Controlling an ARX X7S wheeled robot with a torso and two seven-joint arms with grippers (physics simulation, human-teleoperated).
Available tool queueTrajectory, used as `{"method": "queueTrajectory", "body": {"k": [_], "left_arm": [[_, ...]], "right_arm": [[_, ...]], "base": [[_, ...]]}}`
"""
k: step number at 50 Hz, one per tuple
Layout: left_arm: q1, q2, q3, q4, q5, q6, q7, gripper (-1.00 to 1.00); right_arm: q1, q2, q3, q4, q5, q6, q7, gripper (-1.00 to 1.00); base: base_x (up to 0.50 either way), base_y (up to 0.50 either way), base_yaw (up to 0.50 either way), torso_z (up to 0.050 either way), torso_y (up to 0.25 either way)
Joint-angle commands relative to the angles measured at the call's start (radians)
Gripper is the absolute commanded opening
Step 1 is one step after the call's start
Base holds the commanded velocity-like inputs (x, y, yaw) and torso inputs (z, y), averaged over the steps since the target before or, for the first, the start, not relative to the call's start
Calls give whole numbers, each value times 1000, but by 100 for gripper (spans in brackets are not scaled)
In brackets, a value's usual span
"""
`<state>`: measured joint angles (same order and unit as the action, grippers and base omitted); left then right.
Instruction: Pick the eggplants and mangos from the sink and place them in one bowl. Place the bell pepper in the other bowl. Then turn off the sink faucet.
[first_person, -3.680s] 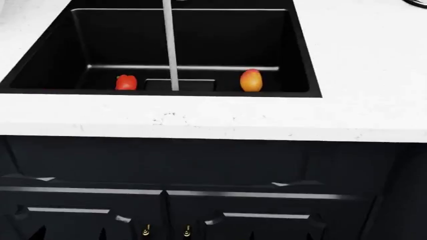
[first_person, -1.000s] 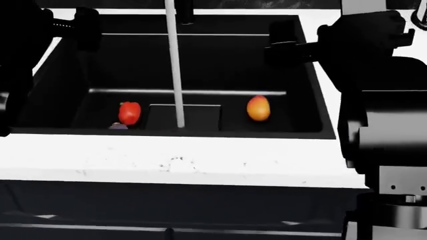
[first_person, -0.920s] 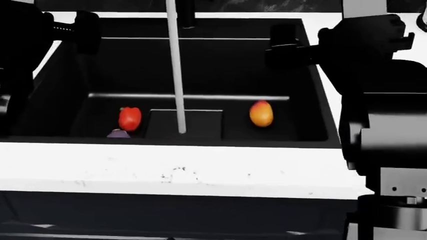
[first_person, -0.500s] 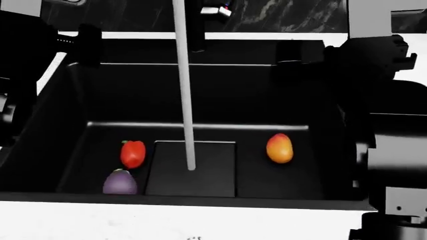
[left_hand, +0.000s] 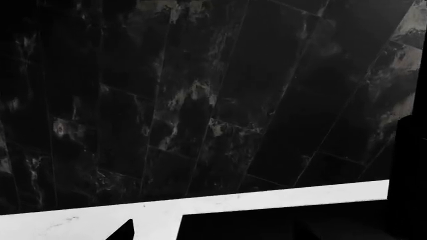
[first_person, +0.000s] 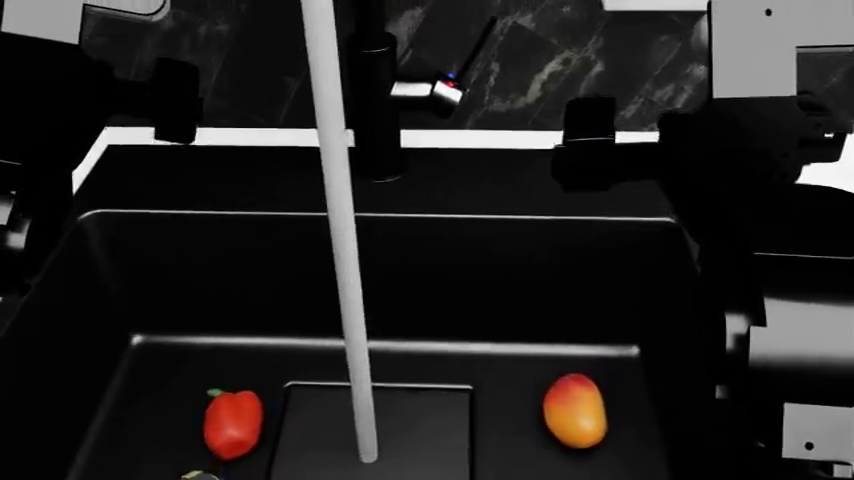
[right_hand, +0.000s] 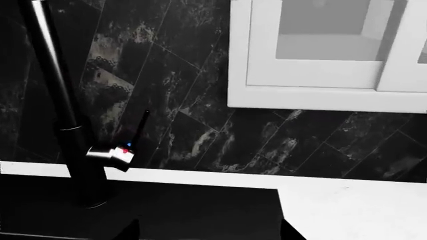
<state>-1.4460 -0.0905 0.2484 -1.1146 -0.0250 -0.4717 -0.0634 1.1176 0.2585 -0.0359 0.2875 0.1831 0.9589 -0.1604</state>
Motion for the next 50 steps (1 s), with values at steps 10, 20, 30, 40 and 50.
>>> {"method": "queueTrajectory", "body": {"k": [10, 20, 30, 40, 50], "left_arm": [[-30, 2, -19, -153, -35, 99, 28, 100], [-17, 2, -12, -148, -33, 97, 29, 100], [3, -1, -8, -109, -35, 77, 27, 100], [18, -10, -2, -87, -40, 66, 31, 100], [202, -79, 33, 280, -38, -171, 71, 100]], "right_arm": [[-11, -11, 20, 5, -1, 8, 15, 100], [-15, -6, 17, -8, 0, 26, 22, 100], [-22, -3, 13, -14, 4, 31, 23, 100], [-24, -5, 15, -10, 12, 49, 23, 100], [-32, 16, -27, -53, 70, 380, -15, 100]], "base": [[452, 39, 0, 0, 1], [325, 38, 0, 0, 1], [301, 39, 0, 0, 0], [306, 37, 0, 0, 0], [1, 0, 0, 0, 0]]}}
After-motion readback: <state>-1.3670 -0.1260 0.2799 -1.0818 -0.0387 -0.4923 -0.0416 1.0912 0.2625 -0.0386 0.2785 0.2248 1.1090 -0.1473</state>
